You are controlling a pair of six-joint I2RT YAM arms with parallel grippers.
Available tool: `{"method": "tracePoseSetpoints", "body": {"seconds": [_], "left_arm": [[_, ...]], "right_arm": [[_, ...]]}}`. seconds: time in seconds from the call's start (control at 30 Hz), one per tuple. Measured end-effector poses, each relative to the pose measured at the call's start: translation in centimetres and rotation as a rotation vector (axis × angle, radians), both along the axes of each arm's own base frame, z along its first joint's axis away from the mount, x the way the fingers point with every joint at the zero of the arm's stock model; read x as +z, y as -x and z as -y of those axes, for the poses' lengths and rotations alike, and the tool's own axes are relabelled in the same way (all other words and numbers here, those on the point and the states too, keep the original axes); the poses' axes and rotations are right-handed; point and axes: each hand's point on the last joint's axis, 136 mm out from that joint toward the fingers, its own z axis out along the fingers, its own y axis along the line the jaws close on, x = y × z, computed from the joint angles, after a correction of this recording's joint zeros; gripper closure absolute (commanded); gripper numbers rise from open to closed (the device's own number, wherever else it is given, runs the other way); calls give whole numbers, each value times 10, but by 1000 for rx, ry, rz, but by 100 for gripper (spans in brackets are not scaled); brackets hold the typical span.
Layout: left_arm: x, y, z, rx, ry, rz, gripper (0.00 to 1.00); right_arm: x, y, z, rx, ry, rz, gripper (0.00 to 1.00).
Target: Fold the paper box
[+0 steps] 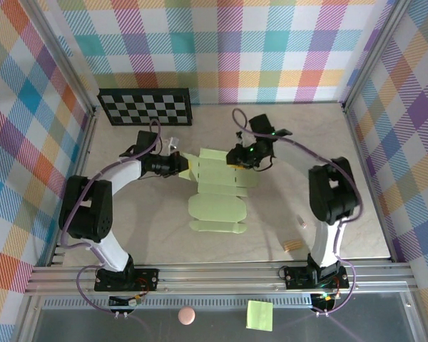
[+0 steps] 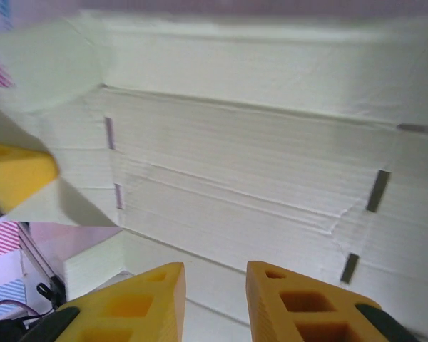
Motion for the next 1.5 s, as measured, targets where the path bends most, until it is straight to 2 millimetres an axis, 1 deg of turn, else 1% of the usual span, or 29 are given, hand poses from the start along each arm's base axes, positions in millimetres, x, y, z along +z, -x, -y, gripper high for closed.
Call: {"method": "tracePoseSetpoints", "body": {"seconds": [0.1, 0.17, 0.27, 0.33, 0.47, 0.57, 0.73, 0.8, 0.87, 0.97, 1.07, 1.2, 1.3, 1.37, 1.43, 1.5], "left_arm": [[37, -3, 4, -35, 20, 97, 100], [67, -4, 6, -64, 34, 175, 100], [109, -2, 10, -109, 56, 287, 100], [134, 2, 12, -143, 66, 348, 100], [175, 14, 16, -223, 80, 450, 100], [193, 27, 19, -292, 88, 517, 100], [217, 59, 17, -369, 87, 664, 100], [229, 77, 16, -400, 93, 742, 100], [239, 93, 16, -436, 102, 821, 100], [248, 112, 17, -492, 108, 916, 100], [249, 124, 16, -542, 91, 992, 100], [238, 136, 14, -589, 45, 1070, 100], [228, 144, 12, -627, 17, 1107, 100], [226, 146, 12, -644, 3, 1134, 100], [224, 148, 12, -657, -4, 1151, 100], [222, 150, 12, -669, -7, 1159, 100]], "right_arm": [[49, -6, 15, -3, -19, 152, 69], [80, -7, 24, 4, -21, 260, 69], [118, -2, 29, 43, -16, 410, 69], [139, 1, 31, 80, -12, 504, 69], [167, 12, 36, 168, 20, 675, 66], [185, 26, 34, 277, 24, 802, 64], [206, 52, 33, 455, 25, 952, 61], [219, 58, 32, 505, 27, 1004, 58], [233, 66, 30, 549, 21, 1049, 52], [249, 78, 25, 618, 18, 1111, 47], [258, 96, 17, 690, 5, 1141, 42], [274, 119, 9, 768, -19, 1168, 39], [284, 132, 4, 821, -29, 1180, 38], [284, 137, 0, 853, -32, 1165, 39], [280, 142, -4, 887, -32, 1135, 40], [271, 146, -8, 925, -29, 1086, 43]]}}
